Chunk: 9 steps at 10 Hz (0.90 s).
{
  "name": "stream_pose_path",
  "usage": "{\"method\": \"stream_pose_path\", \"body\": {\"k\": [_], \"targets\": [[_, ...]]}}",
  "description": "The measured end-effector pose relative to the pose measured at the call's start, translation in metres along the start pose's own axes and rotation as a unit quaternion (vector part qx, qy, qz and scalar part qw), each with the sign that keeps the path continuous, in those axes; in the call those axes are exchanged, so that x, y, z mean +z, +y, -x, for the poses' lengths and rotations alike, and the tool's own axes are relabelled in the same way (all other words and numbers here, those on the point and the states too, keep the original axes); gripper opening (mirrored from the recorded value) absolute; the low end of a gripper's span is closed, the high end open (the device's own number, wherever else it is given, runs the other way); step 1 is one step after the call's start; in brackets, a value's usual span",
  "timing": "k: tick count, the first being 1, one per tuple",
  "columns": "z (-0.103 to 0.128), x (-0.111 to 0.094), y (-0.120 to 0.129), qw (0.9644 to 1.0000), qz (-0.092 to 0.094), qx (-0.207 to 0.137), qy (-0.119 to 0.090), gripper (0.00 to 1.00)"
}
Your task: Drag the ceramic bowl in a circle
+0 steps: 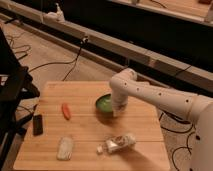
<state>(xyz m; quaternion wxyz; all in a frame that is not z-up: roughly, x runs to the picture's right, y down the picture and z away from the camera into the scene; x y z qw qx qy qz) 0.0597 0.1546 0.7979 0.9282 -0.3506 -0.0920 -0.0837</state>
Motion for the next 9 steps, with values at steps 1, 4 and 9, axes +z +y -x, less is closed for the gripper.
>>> {"method": "stream_pose_path", "body": {"k": [1, 4, 9], "targets": [[0.003, 0.000, 0.014, 1.0000, 0.006, 0.000, -0.002, 0.00], [-0.032, -0.002, 0.074, 0.9984, 0.040, 0.039, 0.013, 0.00], [-0.119, -0.012, 0.047, 0.9897, 0.027, 0.130, 0.052, 0.00]]}}
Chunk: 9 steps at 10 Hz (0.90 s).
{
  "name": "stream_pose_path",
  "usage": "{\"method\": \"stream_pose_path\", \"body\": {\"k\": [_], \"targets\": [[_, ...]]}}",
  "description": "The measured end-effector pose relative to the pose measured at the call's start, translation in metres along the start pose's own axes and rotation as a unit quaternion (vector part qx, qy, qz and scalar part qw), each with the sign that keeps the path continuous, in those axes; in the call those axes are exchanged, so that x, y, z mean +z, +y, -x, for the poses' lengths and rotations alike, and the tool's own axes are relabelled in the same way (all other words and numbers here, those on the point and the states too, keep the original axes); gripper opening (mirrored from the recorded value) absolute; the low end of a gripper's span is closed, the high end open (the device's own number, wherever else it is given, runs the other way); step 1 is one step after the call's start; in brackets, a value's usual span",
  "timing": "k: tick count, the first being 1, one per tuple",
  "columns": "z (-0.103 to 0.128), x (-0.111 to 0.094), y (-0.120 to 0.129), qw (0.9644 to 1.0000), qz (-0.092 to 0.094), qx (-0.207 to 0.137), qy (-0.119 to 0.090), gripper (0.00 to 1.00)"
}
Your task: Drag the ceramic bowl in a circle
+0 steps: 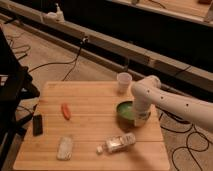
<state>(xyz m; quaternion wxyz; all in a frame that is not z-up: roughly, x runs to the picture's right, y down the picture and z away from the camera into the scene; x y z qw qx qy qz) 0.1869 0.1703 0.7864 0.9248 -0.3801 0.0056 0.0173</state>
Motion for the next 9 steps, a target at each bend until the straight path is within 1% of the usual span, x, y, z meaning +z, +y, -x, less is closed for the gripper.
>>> {"method": "stream_pose_path", "body": {"k": [1, 2, 3, 4, 5, 6, 7, 8, 9], "targets": [[0.004, 0.000, -0.017, 1.0000, -0.004, -0.004, 0.001, 0.00], [0.004, 0.000, -0.019, 1.0000, -0.004, -0.005, 0.002, 0.00], [0.050, 0.006, -0.046, 0.9984, -0.010, -0.054, -0.012, 0.00], [0.067, 0.008, -0.043, 0.9971, -0.010, -0.073, -0.021, 0.00], [0.086, 0.012, -0.027, 0.9950, -0.001, -0.094, -0.034, 0.00], [0.095, 0.013, -0.009, 0.9937, 0.004, -0.103, -0.045, 0.00], [0.097, 0.015, 0.013, 0.9937, 0.013, -0.095, -0.056, 0.00], [0.091, 0.016, 0.025, 0.9948, 0.018, -0.079, -0.061, 0.00], [0.076, 0.017, 0.035, 0.9966, 0.023, -0.049, -0.062, 0.00]]}}
